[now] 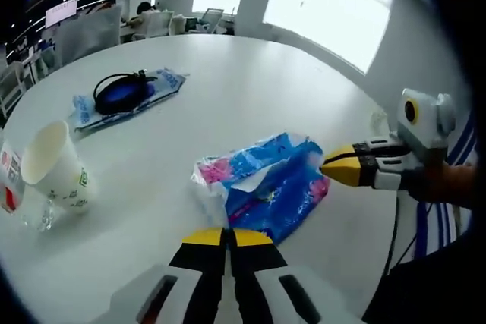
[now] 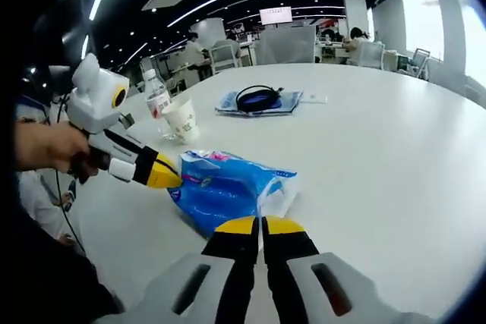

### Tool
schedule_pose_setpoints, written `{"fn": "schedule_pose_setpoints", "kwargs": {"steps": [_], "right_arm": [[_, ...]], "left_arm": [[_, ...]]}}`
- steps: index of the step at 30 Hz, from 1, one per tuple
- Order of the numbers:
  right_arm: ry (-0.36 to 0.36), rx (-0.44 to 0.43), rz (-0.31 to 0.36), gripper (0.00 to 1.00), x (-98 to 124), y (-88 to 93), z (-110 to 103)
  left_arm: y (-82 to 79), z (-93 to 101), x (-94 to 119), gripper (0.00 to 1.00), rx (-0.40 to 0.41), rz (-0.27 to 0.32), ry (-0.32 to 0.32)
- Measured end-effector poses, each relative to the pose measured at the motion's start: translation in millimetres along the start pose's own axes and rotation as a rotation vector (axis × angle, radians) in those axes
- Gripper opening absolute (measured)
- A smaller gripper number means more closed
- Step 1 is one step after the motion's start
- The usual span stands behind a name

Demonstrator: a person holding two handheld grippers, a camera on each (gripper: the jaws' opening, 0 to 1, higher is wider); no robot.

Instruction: Arrange the tabletop items into an orderly group along one side of the table until the central work area is clear of visible clutter.

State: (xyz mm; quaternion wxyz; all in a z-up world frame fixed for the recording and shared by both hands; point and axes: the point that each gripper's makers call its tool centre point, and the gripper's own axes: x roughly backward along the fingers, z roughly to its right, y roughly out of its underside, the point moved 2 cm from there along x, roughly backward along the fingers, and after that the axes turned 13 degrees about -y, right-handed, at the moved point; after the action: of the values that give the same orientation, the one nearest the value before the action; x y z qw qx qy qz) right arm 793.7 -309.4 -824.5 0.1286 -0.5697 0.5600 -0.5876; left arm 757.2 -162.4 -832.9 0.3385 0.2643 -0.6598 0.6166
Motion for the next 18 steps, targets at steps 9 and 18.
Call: {"fn": "schedule_pose_setpoints", "kwargs": {"steps": [9,18], "right_arm": [[0.029,0.048,0.031,0.00,12,-32.3,14],[0.071,0.092,0.042,0.00,26,-64.5,47]], "left_arm": [[-32.0,3.9,3,0.00,-0.002,0.048,-0.007],[-78.0,16.1,-3,0.00,0.013,0.112,-0.017]]}}
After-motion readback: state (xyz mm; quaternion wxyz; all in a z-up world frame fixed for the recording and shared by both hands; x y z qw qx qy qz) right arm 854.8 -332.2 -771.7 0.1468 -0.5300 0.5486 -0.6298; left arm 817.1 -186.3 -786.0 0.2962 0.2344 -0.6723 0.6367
